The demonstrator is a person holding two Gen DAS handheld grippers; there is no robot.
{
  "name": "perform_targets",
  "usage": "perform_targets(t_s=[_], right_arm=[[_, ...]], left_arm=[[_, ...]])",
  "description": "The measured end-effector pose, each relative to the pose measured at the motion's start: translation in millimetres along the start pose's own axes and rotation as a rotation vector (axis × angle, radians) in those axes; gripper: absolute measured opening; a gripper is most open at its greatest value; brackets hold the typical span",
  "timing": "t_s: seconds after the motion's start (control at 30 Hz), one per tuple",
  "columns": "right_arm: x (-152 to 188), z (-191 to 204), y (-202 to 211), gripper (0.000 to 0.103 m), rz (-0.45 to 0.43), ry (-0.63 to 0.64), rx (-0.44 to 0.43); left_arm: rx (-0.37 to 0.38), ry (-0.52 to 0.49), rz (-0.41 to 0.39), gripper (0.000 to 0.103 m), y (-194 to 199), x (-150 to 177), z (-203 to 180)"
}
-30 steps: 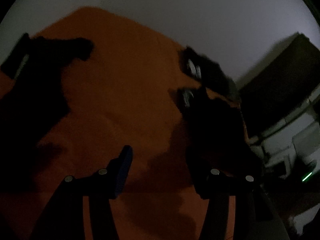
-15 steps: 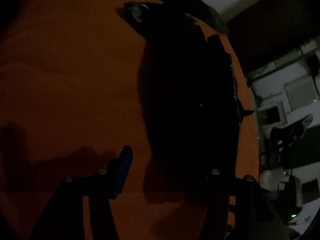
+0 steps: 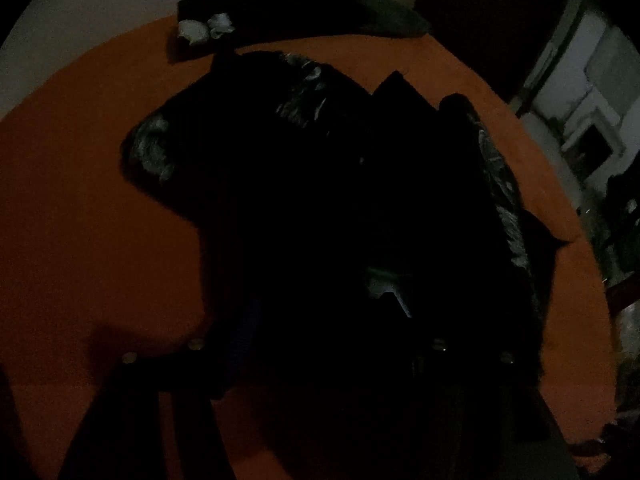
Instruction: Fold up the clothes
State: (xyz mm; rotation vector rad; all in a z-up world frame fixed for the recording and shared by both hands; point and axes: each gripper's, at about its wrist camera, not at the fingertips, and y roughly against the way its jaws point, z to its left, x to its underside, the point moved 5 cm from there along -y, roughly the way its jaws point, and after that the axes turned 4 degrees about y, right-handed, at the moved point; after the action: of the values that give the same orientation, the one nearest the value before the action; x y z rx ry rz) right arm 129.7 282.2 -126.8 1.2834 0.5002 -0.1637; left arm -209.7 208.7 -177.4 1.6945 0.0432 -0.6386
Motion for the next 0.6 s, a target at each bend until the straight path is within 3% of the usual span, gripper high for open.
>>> perform_targets(t_s=[0.13,0.17,0.2,0.23,0.4,0.53,0.6], right_arm=[[1,-8,9,0.032,-0.016,-0.032,0.028],[2,-11,11,0.032,-0.018,-0.044,0.035],[2,-13,10,0.032,-0.019,-0.055,0.04],[-1,-14,7,0.032,-0.021,-0.064,0.044],[-9,-18,4,0.032,-0.042,-0.111,0.049],[-28,1,-2,0.032,-0.065,-0.067,0.0],[-36,12,-5,0.032,-0.075,-0.017,-0.009]], left_arm=[[-0.08,-0.028,-0.044,0.063,-10,-23,-4],[-0.086,-0.023,-0.066,0.053,-10,-29,-5],[-0.092,-0.004,-0.096,0.011,-9,-35,-4],[-0.096,0.032,-0.126,0.006,-4,-39,2],[-0.081,0.315,-0.26,0.005,54,-21,77],[-0.019,0.604,-0.35,0.005,136,39,190],[-0.021,0.733,-0.334,0.005,161,93,250]])
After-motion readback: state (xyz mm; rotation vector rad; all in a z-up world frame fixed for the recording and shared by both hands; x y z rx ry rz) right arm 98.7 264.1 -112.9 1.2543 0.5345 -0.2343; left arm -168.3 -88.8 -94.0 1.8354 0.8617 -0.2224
